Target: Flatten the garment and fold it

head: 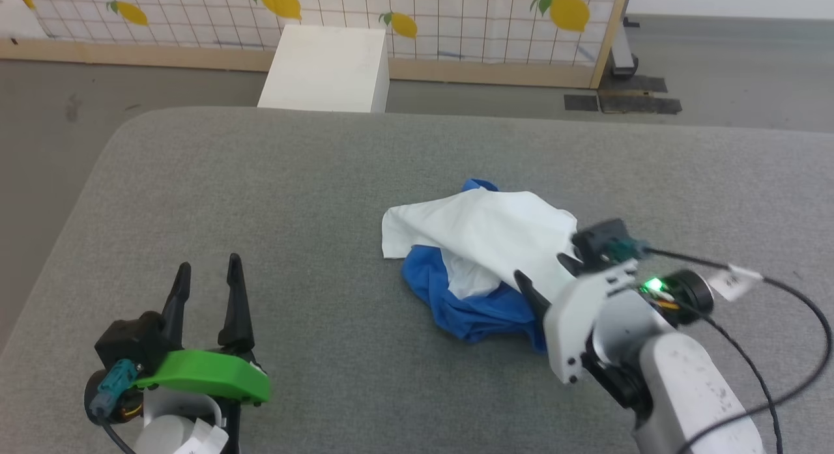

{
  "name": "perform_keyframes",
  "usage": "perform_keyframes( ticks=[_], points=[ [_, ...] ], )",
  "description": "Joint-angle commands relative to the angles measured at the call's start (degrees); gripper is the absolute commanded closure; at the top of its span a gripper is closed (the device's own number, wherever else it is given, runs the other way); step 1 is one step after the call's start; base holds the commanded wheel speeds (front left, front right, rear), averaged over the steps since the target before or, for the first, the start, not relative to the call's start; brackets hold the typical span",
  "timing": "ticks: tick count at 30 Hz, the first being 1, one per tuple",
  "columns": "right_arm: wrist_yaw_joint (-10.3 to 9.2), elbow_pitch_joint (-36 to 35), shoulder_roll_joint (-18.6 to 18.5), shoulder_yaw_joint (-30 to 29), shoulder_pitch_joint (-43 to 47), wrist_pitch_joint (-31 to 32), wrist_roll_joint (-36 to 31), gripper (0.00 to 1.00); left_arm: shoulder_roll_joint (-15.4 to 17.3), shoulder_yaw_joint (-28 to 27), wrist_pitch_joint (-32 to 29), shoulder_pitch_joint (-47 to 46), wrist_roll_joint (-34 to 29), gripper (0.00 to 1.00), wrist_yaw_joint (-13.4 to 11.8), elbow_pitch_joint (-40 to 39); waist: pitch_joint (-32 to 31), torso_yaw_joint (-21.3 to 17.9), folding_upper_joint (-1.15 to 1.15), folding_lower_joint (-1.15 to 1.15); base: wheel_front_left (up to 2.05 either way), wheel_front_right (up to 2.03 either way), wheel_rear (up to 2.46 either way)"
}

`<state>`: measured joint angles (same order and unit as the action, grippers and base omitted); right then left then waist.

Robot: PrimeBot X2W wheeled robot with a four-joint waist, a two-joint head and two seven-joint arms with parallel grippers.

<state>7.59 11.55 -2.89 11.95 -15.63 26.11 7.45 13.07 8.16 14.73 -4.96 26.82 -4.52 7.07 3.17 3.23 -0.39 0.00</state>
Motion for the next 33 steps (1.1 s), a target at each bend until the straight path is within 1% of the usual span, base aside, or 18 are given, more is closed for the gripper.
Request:
perform_keyframes(
  ticks=[1,5,8,12,13,14,15,16,19,20,21,23,27,30,33],
  points=[
    [-0.1,-0.29,0.02,1.54,-2.33,2.18,-1.34,0.0,-0.71,-0.51,0.25,0.93,-0.75,0.0,0.12,-0.64,1.32,0.71,0.39,0.0,0.0,0.0,0.0],
    [-0.1,2.5,0.02,4.66,-5.5,8.63,-6.42,0.0,-2.37,-1.22,0.26,0.68,-1.94,0.0,1.26,-1.34,3.11,2.6,0.39,0.0,0.0,0.0,0.0],
    [-0.1,5.34,0.01,6.15,-6.5,11.88,-7.78,0.0,-3.37,-2.07,0.26,0.31,-2.6,0.0,2.09,-1.52,4.19,3.8,0.39,0.0,0.0,0.0,0.0],
    [-0.1,7.38,0.0,6.36,-7.31,12.78,-8.03,0.0,-4.38,-3.46,0.26,0.03,-3.45,0.0,3.02,-1.66,5.1,4.54,0.39,0.0,0.0,0.0,0.0],
    [-0.1,7.54,0.0,6.17,-7.48,12.6,-7.95,0.11,-4.57,-3.78,0.26,0.0,-3.63,0.0,3.2,-1.68,5.29,4.54,0.39,0.0,0.0,0.0,0.0],
    [-0.1,7.46,0.0,5.84,-7.75,11.89,-7.75,0.65,-4.79,-4.17,0.26,-0.08,-3.84,0.0,3.44,-1.67,5.48,4.53,0.39,0.0,0.0,0.0,0.0],
    [-0.1,7.38,0.0,5.57,-7.94,11.24,-7.42,0.92,-4.97,-4.46,0.26,-0.13,-4.01,0.0,3.63,-1.63,5.54,4.49,0.39,0.0,0.0,0.0,0.0],
    [-0.1,7.28,0.01,5.34,-8.15,10.59,-6.84,1.0,-5.17,-4.84,0.27,-0.16,-4.2,0.0,3.82,-1.55,5.56,4.29,0.39,0.0,0.0,0.0,0.0],
    [-0.1,5.86,0.01,3.38,-8.85,7.97,-3.56,1.0,-5.76,-5.58,0.27,-0.43,-4.63,0.0,4.36,-1.42,5.44,3.56,0.39,0.0,0.0,0.0,0.0],
    [-0.1,4.84,0.01,1.68,-9.01,7.14,-0.64,1.0,-5.97,-5.68,0.27,-0.54,-4.8,0.0,4.61,-1.27,5.32,3.34,0.39,0.0,0.0,0.0,0.0],
    [-0.1,3.83,0.01,0.2,-9.42,6.32,0.1,1.0,-6.12,-5.8,0.27,-0.65,-4.93,0.0,4.8,-1.2,5.19,3.09,0.39,0.0,0.0,0.0,0.0],
    [-0.1,1.75,0.01,-4.6,-9.99,4.83,1.81,1.0,-6.39,-6.04,0.27,-0.9,-5.27,0.0,5.2,-1.01,4.94,2.52,0.39,0.0,0.0,0.0,0.0],
    [-0.1,-0.4,-0.16,-17.86,-10.42,3.76,-0.74,1.0,-7.05,-5.99,0.27,-1.62,-5.85,0.0,5.98,-0.6,4.76,2.05,0.39,0.0,0.0,0.0,0.0],
    [-0.1,-0.23,-0.47,-28.38,-9.75,4.23,-4.22,1.0,-7.53,-5.86,0.27,-2.25,-6.08,0.0,6.59,-0.1,4.99,2.11,0.39,0.0,0.0,0.0,0.0],
    [-0.1,0.87,-0.55,-37.18,-8.35,4.76,-7.45,1.0,-7.85,-5.68,0.27,-2.78,-6.15,0.0,7.31,0.69,5.18,2.4,0.39,0.0,0.0,0.0,0.0]
  ],
)
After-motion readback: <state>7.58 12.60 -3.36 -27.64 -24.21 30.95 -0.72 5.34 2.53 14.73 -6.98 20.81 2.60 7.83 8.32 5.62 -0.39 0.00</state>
